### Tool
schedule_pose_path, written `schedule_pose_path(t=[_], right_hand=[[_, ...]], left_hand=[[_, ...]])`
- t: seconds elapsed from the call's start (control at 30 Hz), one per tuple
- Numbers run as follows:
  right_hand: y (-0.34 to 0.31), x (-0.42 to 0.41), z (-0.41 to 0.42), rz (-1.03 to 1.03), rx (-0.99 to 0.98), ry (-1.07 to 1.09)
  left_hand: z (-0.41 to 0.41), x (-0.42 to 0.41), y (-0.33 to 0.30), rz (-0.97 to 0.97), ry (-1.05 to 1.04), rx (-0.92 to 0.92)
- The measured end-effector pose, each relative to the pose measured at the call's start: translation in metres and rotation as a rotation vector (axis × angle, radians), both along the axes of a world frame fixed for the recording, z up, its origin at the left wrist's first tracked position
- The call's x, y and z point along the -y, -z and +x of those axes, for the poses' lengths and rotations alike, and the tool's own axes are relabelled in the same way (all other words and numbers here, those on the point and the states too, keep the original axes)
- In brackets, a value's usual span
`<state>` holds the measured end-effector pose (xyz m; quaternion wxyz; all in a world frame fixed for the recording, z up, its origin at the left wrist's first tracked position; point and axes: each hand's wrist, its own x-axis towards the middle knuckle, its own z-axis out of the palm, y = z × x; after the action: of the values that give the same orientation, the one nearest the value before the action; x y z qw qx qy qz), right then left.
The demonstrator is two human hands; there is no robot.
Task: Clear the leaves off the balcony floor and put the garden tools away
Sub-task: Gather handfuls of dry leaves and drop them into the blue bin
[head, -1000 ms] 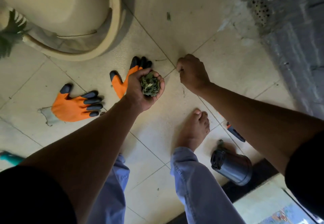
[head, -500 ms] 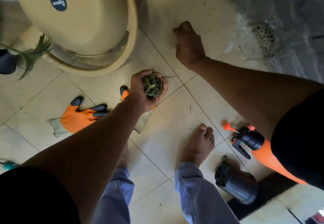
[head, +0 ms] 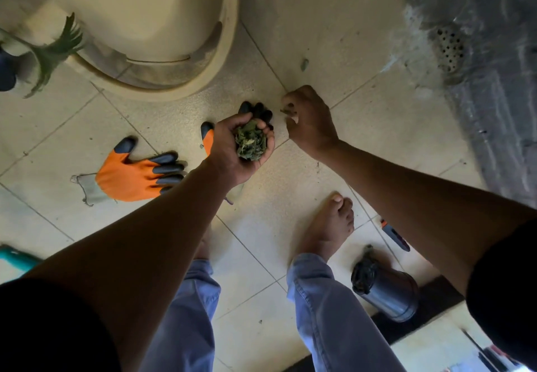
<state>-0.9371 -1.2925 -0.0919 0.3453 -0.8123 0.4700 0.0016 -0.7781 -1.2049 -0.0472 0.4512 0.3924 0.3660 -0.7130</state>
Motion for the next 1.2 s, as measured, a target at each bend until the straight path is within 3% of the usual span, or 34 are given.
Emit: schedule_pose_path(t=[0.17, 0.3, 0.7, 0.9, 1.2], right_hand=[[-0.002, 0.027, 0.002, -0.173, -0.190, 0.050], [0.003, 0.045, 0.005, -0.211, -0.298, -0.094], [-0.002, -0.026, -0.010, -0.154, -0.185, -0.193], [0.001, -0.018, -0.001, -0.201, -0.255, -0.149], [-0.003, -0.001, 0.013, -0.104, -0.274, -0.074]], left_hand=[[0.003, -0.011, -0.003, -0.010, -0.012, 0.000], [0.004, -0.014, -0.007, -0.014, -0.029, 0.003], [-0.003, -0.014, -0.011, -0.028, 0.033, 0.019], [-0.004, -0.022, -0.007, 0.003, 0.021, 0.025], [0.000, -0.034, -0.003, -0.022, 0.003, 0.018]])
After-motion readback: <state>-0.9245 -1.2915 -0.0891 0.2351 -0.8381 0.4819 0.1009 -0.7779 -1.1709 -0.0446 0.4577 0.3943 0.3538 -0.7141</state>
